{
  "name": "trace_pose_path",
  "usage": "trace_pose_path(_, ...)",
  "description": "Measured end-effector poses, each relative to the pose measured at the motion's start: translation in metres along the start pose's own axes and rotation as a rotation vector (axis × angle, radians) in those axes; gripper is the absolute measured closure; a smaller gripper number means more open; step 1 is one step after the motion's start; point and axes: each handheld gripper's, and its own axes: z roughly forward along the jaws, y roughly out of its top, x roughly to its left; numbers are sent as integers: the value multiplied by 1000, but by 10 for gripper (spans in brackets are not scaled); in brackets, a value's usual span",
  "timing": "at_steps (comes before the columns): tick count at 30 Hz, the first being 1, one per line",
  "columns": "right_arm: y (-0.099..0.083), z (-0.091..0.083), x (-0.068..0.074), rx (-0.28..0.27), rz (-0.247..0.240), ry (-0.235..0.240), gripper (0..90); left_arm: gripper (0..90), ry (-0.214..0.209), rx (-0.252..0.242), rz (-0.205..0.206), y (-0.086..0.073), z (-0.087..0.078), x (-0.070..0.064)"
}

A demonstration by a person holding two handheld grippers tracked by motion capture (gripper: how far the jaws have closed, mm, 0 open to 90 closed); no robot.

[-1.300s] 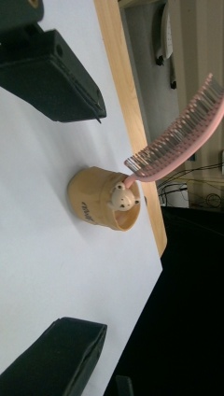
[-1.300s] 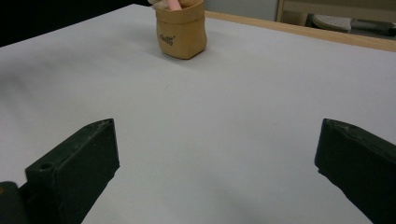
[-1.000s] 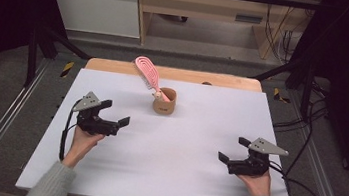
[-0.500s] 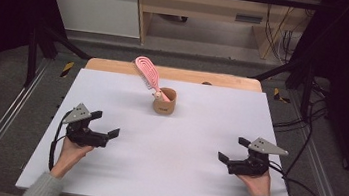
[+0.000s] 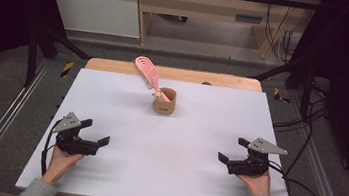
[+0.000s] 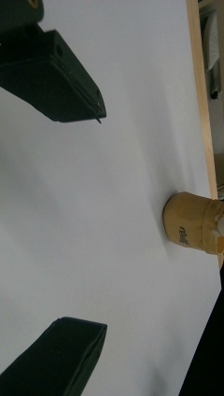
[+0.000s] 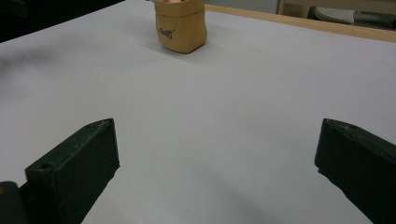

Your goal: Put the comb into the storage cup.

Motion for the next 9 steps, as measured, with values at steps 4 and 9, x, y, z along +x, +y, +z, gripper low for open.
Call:
trace_pose_path(4, 0, 0, -1, -1, 8, 1, 2, 1, 1, -10, -17, -4, -5, 2)
trace_pose_path(9, -1, -1, -1, -1, 13, 1, 2, 1, 3, -9, -13, -5, -5, 2)
